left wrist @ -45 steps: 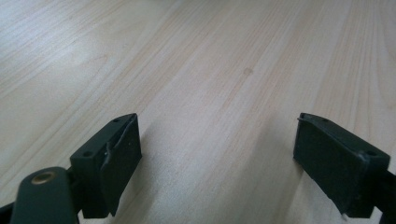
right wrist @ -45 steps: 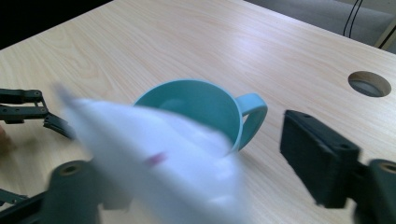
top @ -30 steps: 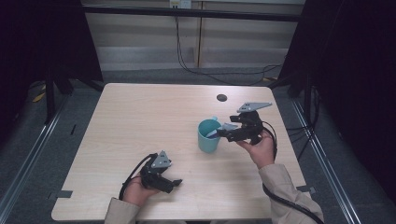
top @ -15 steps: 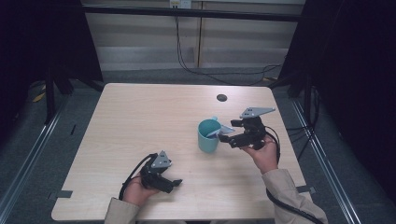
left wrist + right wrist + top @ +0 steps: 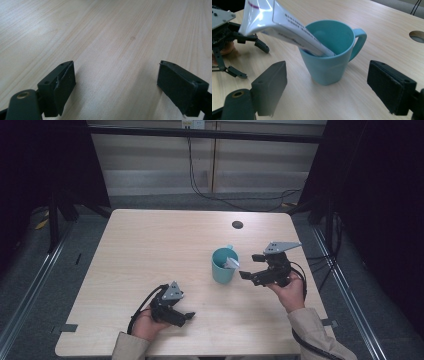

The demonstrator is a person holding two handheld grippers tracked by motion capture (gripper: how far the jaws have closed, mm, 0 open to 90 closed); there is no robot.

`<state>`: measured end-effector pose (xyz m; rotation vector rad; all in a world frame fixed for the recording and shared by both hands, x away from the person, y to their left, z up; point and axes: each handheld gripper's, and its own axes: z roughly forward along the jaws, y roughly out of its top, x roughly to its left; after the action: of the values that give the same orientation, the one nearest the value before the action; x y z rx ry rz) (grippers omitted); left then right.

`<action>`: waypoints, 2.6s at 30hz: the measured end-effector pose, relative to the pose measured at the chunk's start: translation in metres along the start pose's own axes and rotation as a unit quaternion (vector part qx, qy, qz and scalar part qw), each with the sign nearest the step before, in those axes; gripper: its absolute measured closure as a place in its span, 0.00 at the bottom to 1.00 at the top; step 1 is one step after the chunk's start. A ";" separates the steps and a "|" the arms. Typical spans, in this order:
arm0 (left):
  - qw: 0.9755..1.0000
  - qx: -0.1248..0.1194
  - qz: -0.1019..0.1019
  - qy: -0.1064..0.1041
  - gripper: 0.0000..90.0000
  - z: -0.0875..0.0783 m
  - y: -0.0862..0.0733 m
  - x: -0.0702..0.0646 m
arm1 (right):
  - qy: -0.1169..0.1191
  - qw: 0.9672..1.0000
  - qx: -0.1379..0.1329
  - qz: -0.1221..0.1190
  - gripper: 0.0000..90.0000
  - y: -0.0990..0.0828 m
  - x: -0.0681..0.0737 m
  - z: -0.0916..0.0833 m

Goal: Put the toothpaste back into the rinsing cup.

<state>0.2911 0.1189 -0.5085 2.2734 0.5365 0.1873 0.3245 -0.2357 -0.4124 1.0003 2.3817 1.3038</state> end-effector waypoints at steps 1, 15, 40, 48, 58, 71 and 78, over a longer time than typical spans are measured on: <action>1.000 0.001 0.001 0.000 0.16 0.000 0.000 0.000 | -0.001 1.000 0.000 0.000 0.17 -0.002 0.000 -0.001; 1.000 0.000 0.000 0.000 0.16 0.000 0.000 0.000 | -0.008 1.000 0.004 0.002 0.17 -0.021 -0.004 -0.011; 1.000 0.001 0.001 0.000 0.16 0.000 0.000 0.000 | -0.009 1.000 0.025 -0.001 0.17 -0.057 -0.004 -0.013; 1.000 0.000 0.001 0.000 0.16 0.000 0.000 0.000 | -0.012 1.000 0.028 0.006 0.18 -0.071 -0.006 -0.014; 1.000 0.001 0.001 0.000 0.16 0.000 0.000 0.000 | -0.016 0.999 0.037 0.014 0.18 -0.091 -0.007 -0.014; 1.000 0.001 0.001 0.001 0.16 0.000 0.000 0.000 | -0.021 0.998 0.055 0.012 0.18 -0.111 -0.005 -0.013; 1.000 0.000 0.001 0.000 0.16 0.000 0.000 0.000 | -0.025 0.997 0.079 -0.001 0.18 -0.118 -0.001 -0.008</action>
<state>0.2912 0.1190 -0.5084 2.2743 0.5346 0.1881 0.2677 -0.2845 -0.5045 1.0592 2.4787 1.0893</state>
